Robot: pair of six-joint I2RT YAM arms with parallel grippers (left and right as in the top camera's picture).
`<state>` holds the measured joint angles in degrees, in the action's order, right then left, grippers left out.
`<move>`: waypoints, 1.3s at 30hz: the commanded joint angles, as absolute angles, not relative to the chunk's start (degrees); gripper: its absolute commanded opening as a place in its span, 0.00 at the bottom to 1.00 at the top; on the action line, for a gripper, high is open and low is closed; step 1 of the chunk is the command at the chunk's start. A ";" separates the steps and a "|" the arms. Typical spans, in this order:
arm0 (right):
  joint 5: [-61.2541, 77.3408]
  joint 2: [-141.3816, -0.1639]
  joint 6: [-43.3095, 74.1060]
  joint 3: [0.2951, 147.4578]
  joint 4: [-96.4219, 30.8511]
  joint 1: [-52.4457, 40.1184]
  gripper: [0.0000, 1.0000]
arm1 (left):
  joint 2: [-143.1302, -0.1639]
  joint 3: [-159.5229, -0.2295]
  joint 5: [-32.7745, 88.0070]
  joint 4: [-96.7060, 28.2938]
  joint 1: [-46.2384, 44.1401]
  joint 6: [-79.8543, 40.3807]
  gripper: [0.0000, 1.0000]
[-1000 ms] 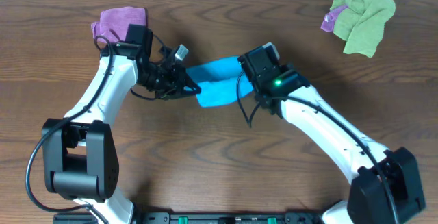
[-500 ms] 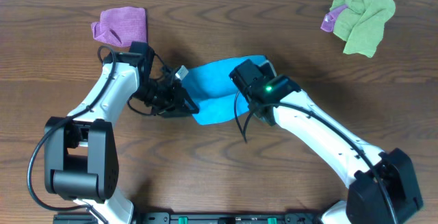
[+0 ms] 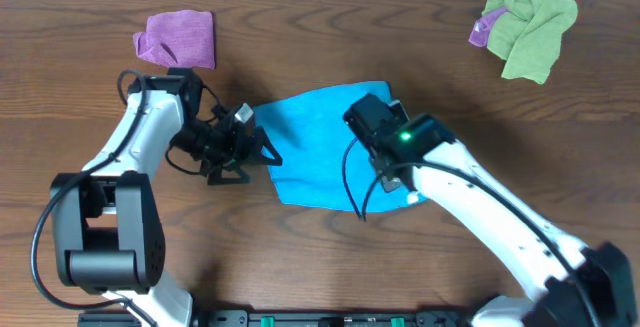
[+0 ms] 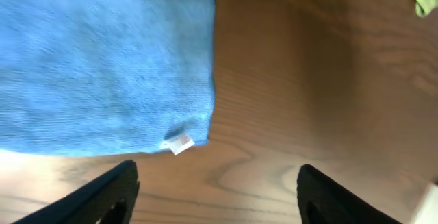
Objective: Fold the cloth
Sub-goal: 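Lay the blue cloth flat on the table and open both grippers, then grasp the near left corner of the blue cloth with the left gripper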
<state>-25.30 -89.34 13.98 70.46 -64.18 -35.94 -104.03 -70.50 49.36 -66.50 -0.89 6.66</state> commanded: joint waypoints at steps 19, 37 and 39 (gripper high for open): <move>9.08 -80.36 10.59 54.02 -51.20 -12.29 0.80 | -90.52 -46.17 71.42 -56.60 7.51 11.90 0.95; 12.47 -79.70 9.56 54.04 -49.36 -12.36 0.77 | -90.52 -32.88 62.41 -14.90 3.18 -19.11 0.95; 12.47 -79.26 9.56 54.04 -49.17 -12.36 0.77 | -90.52 -32.71 60.93 -11.18 1.28 -22.98 0.95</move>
